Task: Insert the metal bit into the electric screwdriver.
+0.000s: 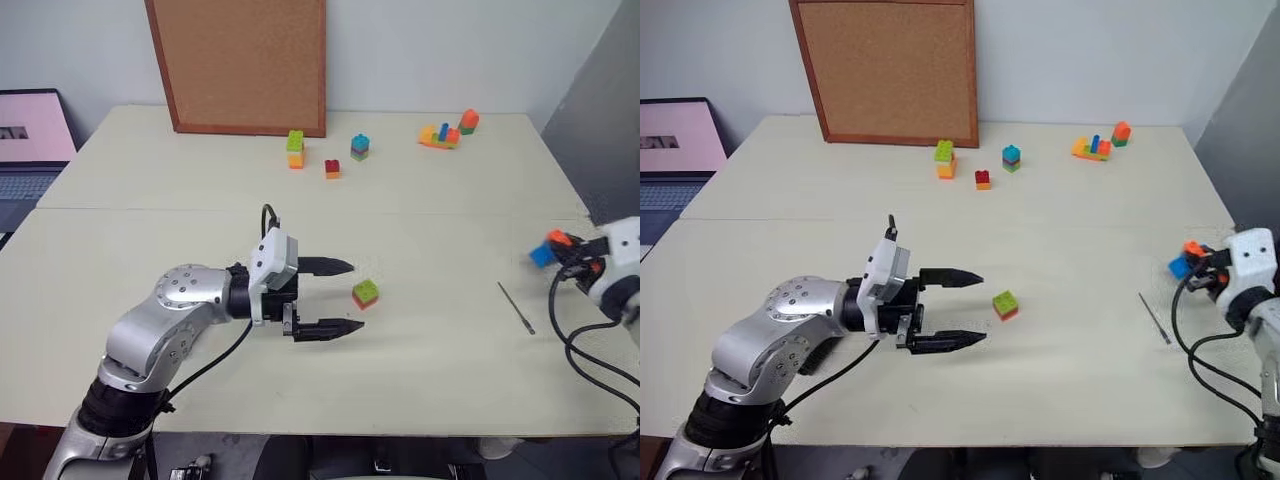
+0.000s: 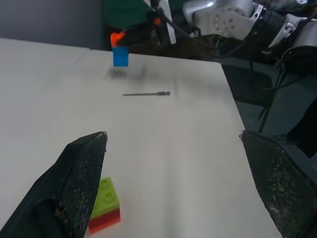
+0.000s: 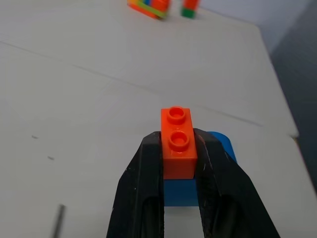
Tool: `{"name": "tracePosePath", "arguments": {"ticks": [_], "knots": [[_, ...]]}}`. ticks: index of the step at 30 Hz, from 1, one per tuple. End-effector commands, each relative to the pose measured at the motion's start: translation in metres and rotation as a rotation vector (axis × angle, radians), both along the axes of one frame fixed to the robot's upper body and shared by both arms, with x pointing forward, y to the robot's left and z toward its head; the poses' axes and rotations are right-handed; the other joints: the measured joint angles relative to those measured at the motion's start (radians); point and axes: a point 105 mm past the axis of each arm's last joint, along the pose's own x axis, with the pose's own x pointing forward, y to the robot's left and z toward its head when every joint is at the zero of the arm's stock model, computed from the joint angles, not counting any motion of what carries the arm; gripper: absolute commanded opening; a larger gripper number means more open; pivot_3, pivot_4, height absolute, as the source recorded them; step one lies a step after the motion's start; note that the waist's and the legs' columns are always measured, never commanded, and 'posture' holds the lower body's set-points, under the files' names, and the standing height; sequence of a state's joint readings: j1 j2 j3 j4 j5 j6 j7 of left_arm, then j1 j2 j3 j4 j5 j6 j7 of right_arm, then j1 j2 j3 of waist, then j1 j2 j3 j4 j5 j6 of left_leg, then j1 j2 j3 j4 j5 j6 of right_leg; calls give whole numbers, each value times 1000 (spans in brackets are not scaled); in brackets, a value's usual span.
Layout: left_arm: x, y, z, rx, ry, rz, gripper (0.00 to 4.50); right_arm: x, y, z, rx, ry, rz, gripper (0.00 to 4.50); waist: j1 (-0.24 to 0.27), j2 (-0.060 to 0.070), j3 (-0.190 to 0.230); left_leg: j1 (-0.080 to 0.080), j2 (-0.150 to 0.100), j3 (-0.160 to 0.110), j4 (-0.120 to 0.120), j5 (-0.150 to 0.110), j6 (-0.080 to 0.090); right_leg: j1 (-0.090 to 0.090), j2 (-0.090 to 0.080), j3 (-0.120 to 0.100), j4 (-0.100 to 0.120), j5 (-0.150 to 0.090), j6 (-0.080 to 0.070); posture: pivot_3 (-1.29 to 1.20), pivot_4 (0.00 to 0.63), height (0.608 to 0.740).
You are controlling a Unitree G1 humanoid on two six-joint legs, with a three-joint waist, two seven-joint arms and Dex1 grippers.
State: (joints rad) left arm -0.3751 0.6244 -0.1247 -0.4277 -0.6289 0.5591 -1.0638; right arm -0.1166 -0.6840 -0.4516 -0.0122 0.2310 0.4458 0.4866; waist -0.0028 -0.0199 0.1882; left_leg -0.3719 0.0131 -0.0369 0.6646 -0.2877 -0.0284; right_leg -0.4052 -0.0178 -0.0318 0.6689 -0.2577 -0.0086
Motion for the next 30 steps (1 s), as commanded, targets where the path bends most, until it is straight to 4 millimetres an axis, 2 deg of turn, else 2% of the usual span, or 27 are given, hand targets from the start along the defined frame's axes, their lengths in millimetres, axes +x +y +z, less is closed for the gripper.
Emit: {"name": "tracePosePath", "arguments": {"ticks": [1, 3, 5, 8, 10, 11, 12, 13, 14, 17, 19, 21, 25, 30], "knots": [[-1, -4, 6, -14, -36, -34, 4500, -2, -18, -3, 15, -16, -114, 464, -1, 0, 0, 2, 0, 2, 0, 0, 0, 0, 0, 2, 3, -1, 0, 0, 150, 740], [0, -4, 6, -12, -37, -37, 4500, -2, -18, -4, 53, -24, -125, 464, -2, 0, 0, 6, -1, 8, -1, 0, 0, 0, 0, 8, 7, -4, 2, 0, 150, 740], [1, -4, 5, -6, -39, -40, 4500, -3, -17, -3, 87, -38, -130, 1169, -3, 0, 0, 9, -1, 12, -2, 0, 0, 0, 1, 13, 10, -4, 2, 0, 150, 740], [3, -2, 1, 9, -46, -32, 4500, -6, -15, 5, 109, -69, -122, 1864, -4, 0, 0, 9, -1, 13, -1, 0, 1, 0, 4, 16, 11, -3, 4, 0, 150, 740], [4, 0, -1, 17, -46, -28, 4500, -8, -12, 13, 110, -98, -106, 2338, -4, 0, 0, 9, -1, 14, -1, 0, 1, 0, 6, 17, 11, -3, 4, 0, 150, 740], [6, 4, -4, 39, -48, -15, 4500, -12, -11, 22, 97, -119, -98, 2393, -4, 0, 0, 9, -1, 14, -1, 0, 1, 0, 6, 18, 11, -3, 5, 0, 150, 740], [7, 7, -8, 60, -53, -5, 4500, -15, -10, 30, 79, -139, -90, 2795, -4, 0, 0, 9, 0, 13, -1, 0, 1, 0, 6, 19, 10, -3, 5, 0, 150, 740], [9, 12, -11, 73, -52, 22, 4500, -20, -8, 41, 33, -163, -74, 2841, -3, 1, 0, 9, 0, 14, -1, 0, 1, 0, 6, 20, 10, -3, 5, 0, 150, 740], [11, 16, -12, 79, -51, 41, 4500, -24, -6, 48, 1, -178, -62, 3100, -3, 1, 0, 9, 0, 14, -1, 0, 1, -1, 6, 20, 10, -3, 5, 0, 150, 740], [18, 43, -14, 136, -61, 145, 4500, -35, 44, 74, -122, -205, 222, 3787, -7, 2, 0, 9, 1, 14, -2, 0, 1, -2, 6, 21, 9, -3, 5, 0, 150, 740], [21, 58, -14, 176, -70, 186, 4500, -39, 75, 75, -125, -164, 380, 3787, -14, 1, 0, 9, 3, 13, -2, 0, 1, -2, 7, 21, 9, -4, 5, 0, 150, 740], [22, 67, -14, 203, -69, 211, 4500, -41, 96, 70, -132, -111, 492, 3787, -18, 0, 0, 10, 4, 12, -2, 0, 1, -2, 7, 20, 9, -3, 5, 0, 150, 740], [17, 94, -26, 352, -107, 245, 4500, -41, 163, 44, -116, 26, 774, 3787, -28, -1, 1, 11, 5, 12, -2, 0, 1, -2, 7, 19, 10, -3, 5, 0, 150, 740], [12, 95, -21, 329, -101, 267, 4500, -28, 216, 15, -27, 93, 850, 3787, -24, -3, 1, 9, 12, 13, -2, 0, 1, -6, 9, 18, 9, -3, 5, 0, 150, 740]]}}
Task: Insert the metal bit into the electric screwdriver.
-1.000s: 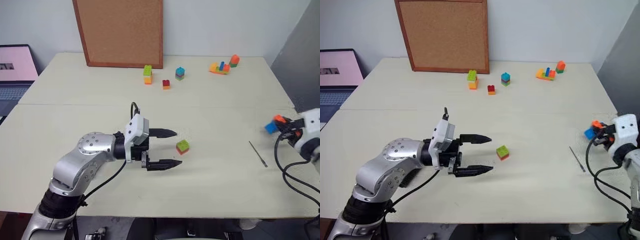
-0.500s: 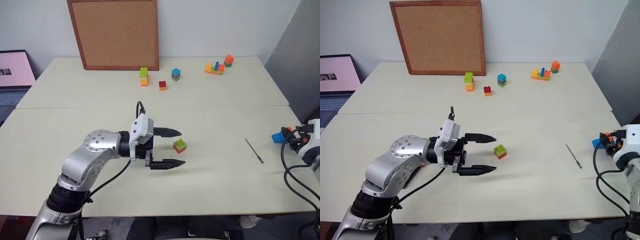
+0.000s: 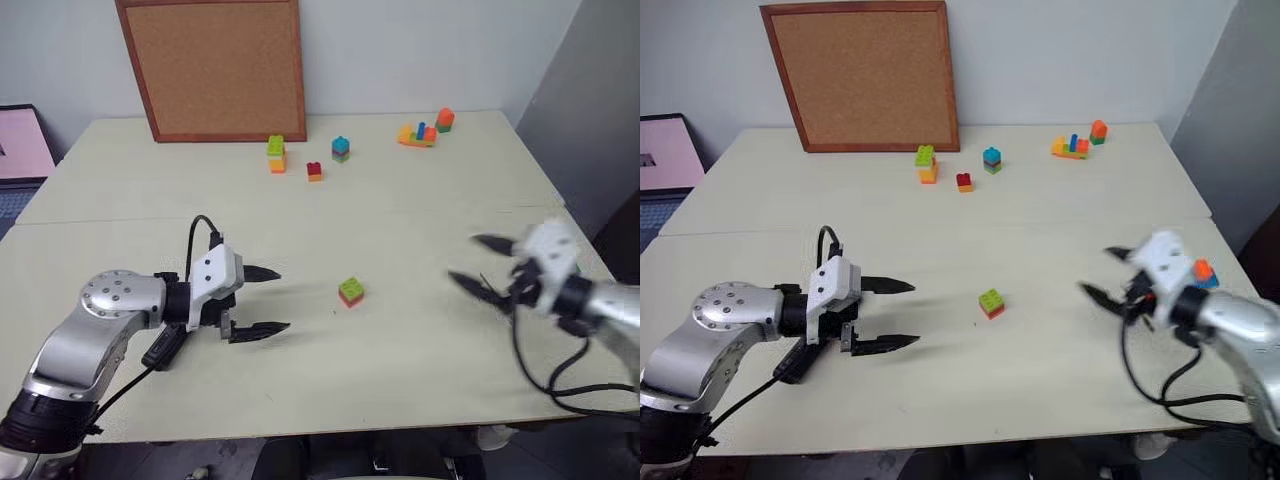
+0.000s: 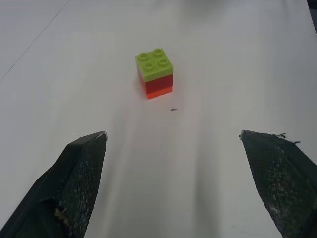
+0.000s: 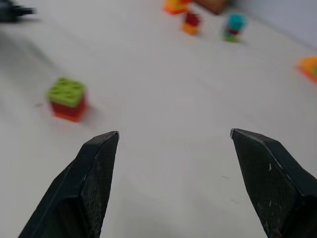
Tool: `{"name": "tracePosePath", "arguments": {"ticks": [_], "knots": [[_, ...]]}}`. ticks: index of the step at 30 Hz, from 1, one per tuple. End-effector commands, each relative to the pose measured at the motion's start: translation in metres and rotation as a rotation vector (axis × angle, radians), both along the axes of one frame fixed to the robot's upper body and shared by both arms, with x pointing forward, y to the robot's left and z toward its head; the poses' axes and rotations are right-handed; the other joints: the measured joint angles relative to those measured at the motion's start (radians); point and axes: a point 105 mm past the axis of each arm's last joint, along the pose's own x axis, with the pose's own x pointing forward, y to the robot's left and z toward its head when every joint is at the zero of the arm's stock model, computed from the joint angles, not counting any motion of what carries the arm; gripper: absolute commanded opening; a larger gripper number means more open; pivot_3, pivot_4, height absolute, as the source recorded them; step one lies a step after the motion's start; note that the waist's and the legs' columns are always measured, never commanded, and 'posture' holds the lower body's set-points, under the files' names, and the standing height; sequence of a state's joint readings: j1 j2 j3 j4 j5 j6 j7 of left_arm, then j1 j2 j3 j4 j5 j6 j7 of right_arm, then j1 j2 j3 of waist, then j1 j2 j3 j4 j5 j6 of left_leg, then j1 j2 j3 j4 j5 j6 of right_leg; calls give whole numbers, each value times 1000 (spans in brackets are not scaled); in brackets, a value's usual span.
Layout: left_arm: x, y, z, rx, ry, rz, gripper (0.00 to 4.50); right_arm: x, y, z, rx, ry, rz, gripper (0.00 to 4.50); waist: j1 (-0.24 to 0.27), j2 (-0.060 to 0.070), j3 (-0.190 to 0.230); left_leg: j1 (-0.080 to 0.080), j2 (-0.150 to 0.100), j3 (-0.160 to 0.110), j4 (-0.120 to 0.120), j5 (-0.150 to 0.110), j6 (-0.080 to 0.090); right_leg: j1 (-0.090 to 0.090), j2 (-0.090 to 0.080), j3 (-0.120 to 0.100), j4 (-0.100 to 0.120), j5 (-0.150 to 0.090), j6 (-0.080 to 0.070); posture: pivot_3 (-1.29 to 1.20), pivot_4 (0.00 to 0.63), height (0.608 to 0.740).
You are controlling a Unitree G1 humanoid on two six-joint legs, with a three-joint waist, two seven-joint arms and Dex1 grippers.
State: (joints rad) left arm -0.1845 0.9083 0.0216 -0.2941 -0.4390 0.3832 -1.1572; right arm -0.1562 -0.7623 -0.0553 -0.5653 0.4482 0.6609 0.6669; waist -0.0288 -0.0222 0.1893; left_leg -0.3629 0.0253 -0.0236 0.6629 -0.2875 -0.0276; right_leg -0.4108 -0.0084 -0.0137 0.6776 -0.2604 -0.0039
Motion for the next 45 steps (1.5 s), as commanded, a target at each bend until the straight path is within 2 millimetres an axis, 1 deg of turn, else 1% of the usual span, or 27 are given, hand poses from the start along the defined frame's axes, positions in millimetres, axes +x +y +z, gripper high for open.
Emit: {"name": "tracePosePath", "arguments": {"ticks": [1, 3, 6, 8, 13, 18, 21, 22, 23, 26, 28, 29, 30, 33, 35, 37, 39, 42, 44, 45], "knots": [[-5, -3, 14, -19, -50, -5, 4500, -1, 37, -12, 34, 39, 59, 3787, 5, 0, 0, -1, 0, 0, 0, 0, 0, -1, 0, 0, 0, 0, 0, 0, 150, 740], [-8, -2, 14, -25, -39, -1, 4500, -4, 56, -23, 48, 61, 88, 3787, 9, 0, 0, -2, 0, 0, -1, 0, 0, -1, 0, 0, -2, 0, 0, 0, 150, 740], [-10, -2, 12, -13, -38, -2, 4500, 9, 74, -40, 48, 49, 28, 3787, 7, -1, 0, -3, 1, 0, -1, 0, 0, -2, 0, 1, -5, 0, 0, 0, 150, 740], [-10, -4, 13, -22, -38, -3, 4500, 14, 80, -43, 58, 43, 0, 3787, 5, -1, 0, -3, 2, 1, 0, 0, 0, -2, 0, 2, -4, 0, 0, 0, 150, 740], [-8, -6, 14, -26, -38, -8, 4500, 11, 95, -58, 37, 73, 25, 3787, 5, -1, 0, -3, 1, 1, 0, 0, 0, -3, 0, 1, -3, 0, -1, 0, 150, 740], [-7, -10, 14, -35, -37, -20, 4500, 18, 102, -60, 56, 72, 23, 3787, 2, -1, 0, -2, 2, 0, -1, 0, 0, -3, 1, 1, -1, 0, -1, 0, 150, 740], [-8, -13, 14, -51, -26, -30, 4500, 19, 106, -61, 59, 72, 27, 3306, 2, -1, 0, -2, 2, 0, 0, 0, 0, -4, 2, 2, 0, 0, -1, 0, 150, 740], [-9, -14, 13, -46, -20, -36, 4500, 18, 106, -62, 59, 71, 29, 2996, 2, -1, 0, -2, 2, 0, 0, 0, 0, -4, 3, 2, 1, 0, -1, 0, 150, 740], [-11, -14, 11, -39, -16, -42, 4500, 18, 107, -62, 59, 70, 30, 2833, 2, -1, 0, -2, 3, 0, 0, 0, 0, -4, 4, 2, 1, 0, -1, 0, 150, 740], [-12, -17, 12, -63, -15, -49, 4500, 18, 108, -63, 64, 64, 23, 2004, 2, -1, 0, -2, 3, 1, 0, 0, 0, -4, 4, 2, 0, 0, -1, 0, 150, 740], [-11, -19, 13, -75, -17, -49, 4500, 18, 108, -63, 66, 60, 19, 1651, 2, -1, 0, -2, 3, 1, 0, 0, 0, -4, 4, 2, 0, 0, -1, 0, 150, 740], [-12, -21, 13, -85, -15, -59, 4500, 19, 105, -60, 73, 49, 8, 1496, 2, -1, 0, -2, 3, 1, 0, 0, 0, -4, 4, 2, 0, 0, -1, 0, 150, 740], [-13, -23, 13, -91, -14, -67, 4500, 19, 103, -58, 78, 41, 0, 1489, 2, -1, 0, -2, 3, 1, 0, 0, 0, -4, 4, 2, 0, 0, -1, 0, 150, 740], [-20, -35, 14, -146, 13, -117, 4500, 18, 79, -41, 76, -21, -56, 1490, 5, -1, 0, -2, 2, 1, 0, 0, 0, -4, 4, 2, 0, 0, -1, 0, 150, 740], [-25, -49, 14, -189, 22, -166, 4500, 17, 48, -30, 55, -72, -150, 1490, 7, -1, 0, -3, 1, 1, 0, 0, 0, -4, 4, 2, 0, 0, -1, 0, 150, 740], [-26, -65, 18, -264, 8, -202, 4500, 12, 14, -22, 7, -122, -254, 1490, 14, -1, -1, -3, 1, 1, 0, 0, 0, -4, 4, 3, -1, 0, -1, 0, 150, 740], [-24, -77, 23, -332, -18, -211, 4500, 5, -8, -20, -25, -148, -319, 1490, 22, -2, -1, -3, 0, 1, 0, 0, 0, -3, 3, 3, -2, 0, 0, 0, 150, 740], [-28, -93, 18, -345, -23, -279, 4500, -11, -43, -22, -69, -182, -441, 1490, 25, -3, -2, -3, 1, 1, 0, 0, 0, -2, 4, 2, -2, 0, 0, 0, 150, 740], [-31, -100, 16, -351, -16, -309, 4500, -21, -61, -27, -82, -187, -521, 1490, 25, -1, -2, -2, 2, 1, 0, 0, 0, -2, 5, 2, -2, 0, -1, 0, 150, 740], [-32, -102, 15, -350, -14, -320, 4500, -24, -68, -29, -82, -186, -548, 1490, 24, -1, -2, -2, 1, 1, -1, 0, 0, -2, 5, 2, -1, -1, -1, 0, 150, 740]]}}
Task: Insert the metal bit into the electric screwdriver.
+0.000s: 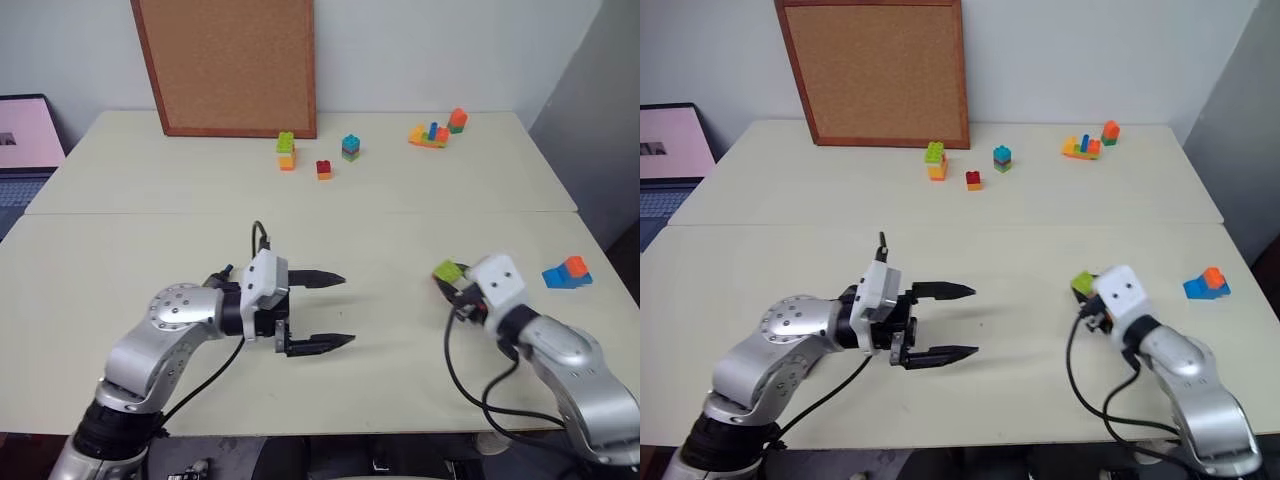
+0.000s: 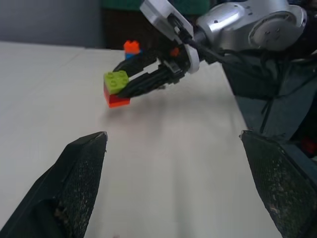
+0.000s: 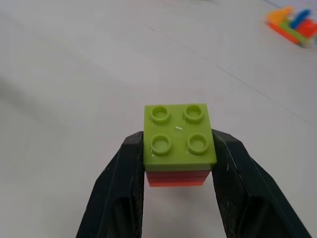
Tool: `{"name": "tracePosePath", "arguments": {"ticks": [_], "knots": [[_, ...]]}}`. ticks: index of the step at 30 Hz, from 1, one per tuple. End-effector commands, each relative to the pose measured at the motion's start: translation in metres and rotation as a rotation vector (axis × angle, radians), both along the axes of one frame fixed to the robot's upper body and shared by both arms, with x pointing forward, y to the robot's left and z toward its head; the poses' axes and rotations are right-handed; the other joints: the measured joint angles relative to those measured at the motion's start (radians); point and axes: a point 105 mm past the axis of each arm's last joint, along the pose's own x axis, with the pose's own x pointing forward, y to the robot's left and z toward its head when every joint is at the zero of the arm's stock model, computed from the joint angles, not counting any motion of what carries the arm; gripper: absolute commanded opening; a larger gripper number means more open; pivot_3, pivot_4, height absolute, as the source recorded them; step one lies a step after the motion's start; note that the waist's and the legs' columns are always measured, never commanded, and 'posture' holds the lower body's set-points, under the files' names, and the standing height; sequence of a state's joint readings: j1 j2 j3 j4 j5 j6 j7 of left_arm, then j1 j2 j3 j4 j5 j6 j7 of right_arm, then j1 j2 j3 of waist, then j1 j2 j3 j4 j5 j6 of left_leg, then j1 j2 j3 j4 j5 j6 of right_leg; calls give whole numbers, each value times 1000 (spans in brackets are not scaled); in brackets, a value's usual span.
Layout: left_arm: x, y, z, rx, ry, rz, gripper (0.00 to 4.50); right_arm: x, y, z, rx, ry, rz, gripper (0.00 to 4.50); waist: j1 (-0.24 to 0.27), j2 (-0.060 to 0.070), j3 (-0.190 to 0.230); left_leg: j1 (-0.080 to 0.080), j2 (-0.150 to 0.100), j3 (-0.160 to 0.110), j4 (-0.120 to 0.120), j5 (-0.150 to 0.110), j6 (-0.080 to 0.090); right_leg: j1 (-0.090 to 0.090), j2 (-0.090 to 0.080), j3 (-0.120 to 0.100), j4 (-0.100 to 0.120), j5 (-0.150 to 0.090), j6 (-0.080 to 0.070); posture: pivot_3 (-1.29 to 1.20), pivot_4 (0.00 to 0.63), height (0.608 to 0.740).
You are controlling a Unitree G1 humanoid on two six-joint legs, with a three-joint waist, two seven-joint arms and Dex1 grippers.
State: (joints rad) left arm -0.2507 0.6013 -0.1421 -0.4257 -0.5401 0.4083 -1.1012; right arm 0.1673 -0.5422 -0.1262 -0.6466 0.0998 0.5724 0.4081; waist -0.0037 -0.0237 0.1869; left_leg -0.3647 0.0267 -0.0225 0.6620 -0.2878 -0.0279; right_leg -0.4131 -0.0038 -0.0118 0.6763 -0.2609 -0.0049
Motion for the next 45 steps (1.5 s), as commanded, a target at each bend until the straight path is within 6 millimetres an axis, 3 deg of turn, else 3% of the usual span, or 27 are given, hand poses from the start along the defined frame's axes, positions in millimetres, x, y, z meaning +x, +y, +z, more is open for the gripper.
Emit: {"name": "tracePosePath", "arguments": {"ticks": [1, 4, 8, 17, 19, 24, 29, 30, 35, 37, 41, 43, 45], "knots": [[-6, -10, 2, -4, -34, -54, 4500, -15, -31, 11, -26, -96, -137, 1490, -5, 0, 0, 0, 0, 0, 0, 0, 0, 1, 0, 1, 0, 0, 0, 0, 150, 740], [-3, -13, -1, 18, -52, -63, 4500, -31, -64, 1, 14, -93, -309, 1490, -7, 0, 0, 1, 1, 1, 0, 0, 0, 2, 1, 1, 2, 0, 0, 0, 150, 740], [2, -12, 0, 25, -55, -59, 4500, -34, -89, -6, 93, -95, -443, 1490, -11, 1, 0, 2, 1, 1, 0, 0, 0, 3, 2, 0, 3, 1, -2, 0, 150, 740], [14, -11, 2, 40, -28, -5, 4500, -27, -107, -17, 230, -77, -545, 1490, -21, 1, -1, 1, 0, 1, 0, 0, 0, 3, 5, 1, 2, 0, -4, 0, 150, 740], [16, -9, 2, 40, -34, 8, 4500, -27, -107, -18, 248, -80, -557, 2195, -21, 1, -1, 1, 0, 1, 0, 0, 0, 3, 5, 1, 2, 0, -5, 0, 150, 740], [21, -6, 3, 33, -35, 48, 4500, -31, -107, -12, 275, -106, -567, 3206, -21, 1, -1, 1, 1, 0, 0, 0, 0, 3, 5, 2, 2, 0, -5, 0, 150, 740], [35, 2, 12, 13, -21, 141, 4500, -34, -101, 10, 239, -185, -506, 4288, -21, 1, -1, 1, 1, 0, 0, 0, 0, 3, 4, 1, 2, 0, -5, 0, 150, 740], [38, 4, 14, 8, -7, 157, 4500, -34, -97, 19, 225, -209, -465, 4484, -22, 1, -1, 1, 1, 0, 0, 0, 0, 3, 4, 1, 2, 0, -5, 0, 150, 740], [39, 25, 12, 94, 52, 238, 4500, -28, -54, 53, 191, -239, -157, 4484, -29, 2, 0, 1, 1, 0, 0, 0, 0, 3, 5, 2, 2, 0, -5, 0, 150, 740], [41, 38, 18, 103, 65, 325, 4500, -26, -22, 64, 153, -204, 64, 4484, -28, 1, 0, 1, 1, 0, -1, 0, 0, 3, 5, 1, 2, 0, -5, 0, 150, 740], [42, 59, 21, 152, 108, 454, 4500, -31, 21, 68, 106, -109, 376, 4484, -26, -1, 1, 2, 1, -1, 0, 0, 0, 3, 5, 0, 2, 0, -5, 0, 150, 740], [37, 80, 23, 192, 171, 538, 4500, -34, 42, 67, 89, -30, 559, 4484, -25, -1, 2, 2, 1, -1, -1, 0, 0, 3, 5, -1, 1, 0, -5, 0, 150, 740], [33, 94, 27, 217, 200, 585, 4500, -33, 52, 66, 72, 17, 660, 4484, -29, -3, 3, 2, 2, -1, -1, 0, 0, 2, 5, -1, 1, 0, -5, 0, 150, 740]]}}
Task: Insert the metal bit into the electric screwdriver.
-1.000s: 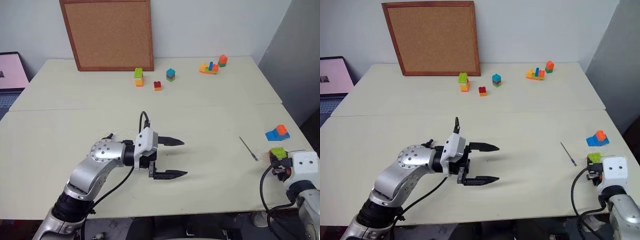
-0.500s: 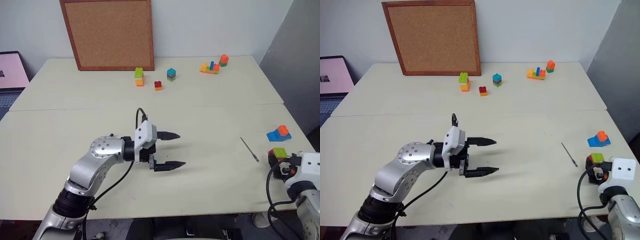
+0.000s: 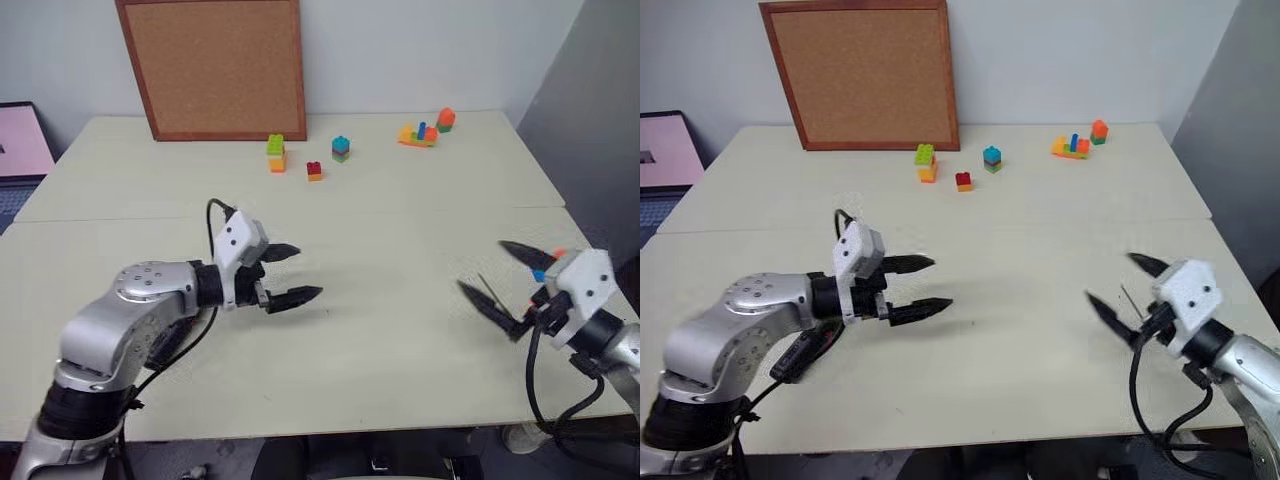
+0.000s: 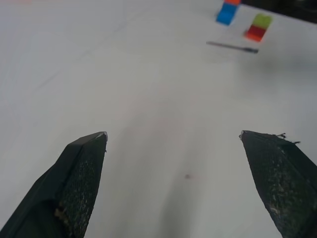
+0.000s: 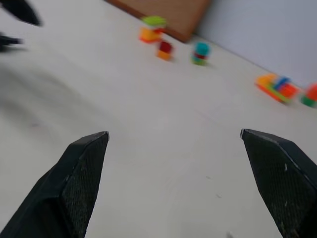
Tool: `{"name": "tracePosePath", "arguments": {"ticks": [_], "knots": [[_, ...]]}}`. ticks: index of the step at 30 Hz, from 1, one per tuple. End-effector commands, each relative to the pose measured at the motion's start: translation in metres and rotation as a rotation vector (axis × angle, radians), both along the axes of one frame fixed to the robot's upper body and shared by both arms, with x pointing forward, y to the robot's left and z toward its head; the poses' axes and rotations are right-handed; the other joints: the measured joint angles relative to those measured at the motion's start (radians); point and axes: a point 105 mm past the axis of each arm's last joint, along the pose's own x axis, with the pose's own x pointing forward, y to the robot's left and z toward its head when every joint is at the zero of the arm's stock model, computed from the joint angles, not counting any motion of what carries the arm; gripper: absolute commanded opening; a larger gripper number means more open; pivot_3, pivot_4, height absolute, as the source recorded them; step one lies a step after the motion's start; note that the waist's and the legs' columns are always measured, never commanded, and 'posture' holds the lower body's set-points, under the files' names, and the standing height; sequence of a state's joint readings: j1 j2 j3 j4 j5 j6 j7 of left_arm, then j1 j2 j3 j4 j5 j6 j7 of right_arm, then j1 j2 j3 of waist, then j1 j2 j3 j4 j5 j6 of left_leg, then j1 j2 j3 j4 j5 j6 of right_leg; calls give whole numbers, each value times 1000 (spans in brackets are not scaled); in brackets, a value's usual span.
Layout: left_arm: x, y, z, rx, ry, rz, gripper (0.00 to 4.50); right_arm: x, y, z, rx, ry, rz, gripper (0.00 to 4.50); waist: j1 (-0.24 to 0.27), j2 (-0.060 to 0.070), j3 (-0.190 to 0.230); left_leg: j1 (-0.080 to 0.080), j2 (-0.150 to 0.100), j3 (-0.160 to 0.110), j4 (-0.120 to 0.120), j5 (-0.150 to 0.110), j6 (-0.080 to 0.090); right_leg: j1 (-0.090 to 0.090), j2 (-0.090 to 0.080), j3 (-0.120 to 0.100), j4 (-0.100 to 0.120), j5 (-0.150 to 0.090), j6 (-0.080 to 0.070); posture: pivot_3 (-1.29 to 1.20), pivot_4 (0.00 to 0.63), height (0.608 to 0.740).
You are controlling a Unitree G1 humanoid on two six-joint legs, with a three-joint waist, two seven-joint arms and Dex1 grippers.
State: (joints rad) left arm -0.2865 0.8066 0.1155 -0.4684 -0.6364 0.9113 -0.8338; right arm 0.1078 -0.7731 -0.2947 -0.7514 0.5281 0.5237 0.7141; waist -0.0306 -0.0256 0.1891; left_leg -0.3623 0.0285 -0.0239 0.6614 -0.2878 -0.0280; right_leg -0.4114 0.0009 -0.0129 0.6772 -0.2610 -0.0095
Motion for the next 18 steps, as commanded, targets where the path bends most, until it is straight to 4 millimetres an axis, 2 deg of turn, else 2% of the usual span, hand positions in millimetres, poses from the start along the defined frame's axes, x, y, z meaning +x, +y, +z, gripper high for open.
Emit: {"name": "tracePosePath", "arguments": {"ticks": [1, 7, 9, 12, 14, 18], "knots": [[-9, 20, 17, 27, 7, 75, 4500, -4, 19, 0, -32, 56, 191, 4484, 0, -2, 1, 0, 0, 0, 0, 0, 0, 0, 0, 0, 0, 0, 0, 0, 150, 740], [-1, 58, 32, 43, 24, 283, 4500, 11, 29, -4, -45, 57, 294, 4484, 11, -6, 3, -2, 0, -1, 0, 0, 0, 0, -2, -2, -3, 0, 0, 0, 150, 740], [0, 69, 28, 98, 56, 337, 4500, 13, 35, -4, -40, 51, 332, 4484, 9, -8, 5, -2, 0, -1, 0, 0, 0, 0, -3, 1, -3, 0, 0, 0, 150, 740], [-2, 74, 20, 189, 95, 332, 4500, 12, 44, -5, -39, 46, 393, 4484, 7, -8, 5, -2, 0, -1, 0, 0, 0, 0, -5, 1, -4, 0, 1, 0, 150, 740], [4, 85, 9, 300, 145, 402, 4500, 10, 50, -4, -43, 44, 445, 4484, 8, -8, 5, -2, 0, -1, 0, 0, 0, 0, -5, 1, -5, 0, 1, 0, 150, 740], [20, 87, 7, 326, 142, 438, 4500, 6, 60, -5, -59, 50, 531, 4484, 10, -8, 6, -2, 0, -1, 0, 0, 0, 0, -5, 0, -4, 0, 1, 0, 150, 740]]}}
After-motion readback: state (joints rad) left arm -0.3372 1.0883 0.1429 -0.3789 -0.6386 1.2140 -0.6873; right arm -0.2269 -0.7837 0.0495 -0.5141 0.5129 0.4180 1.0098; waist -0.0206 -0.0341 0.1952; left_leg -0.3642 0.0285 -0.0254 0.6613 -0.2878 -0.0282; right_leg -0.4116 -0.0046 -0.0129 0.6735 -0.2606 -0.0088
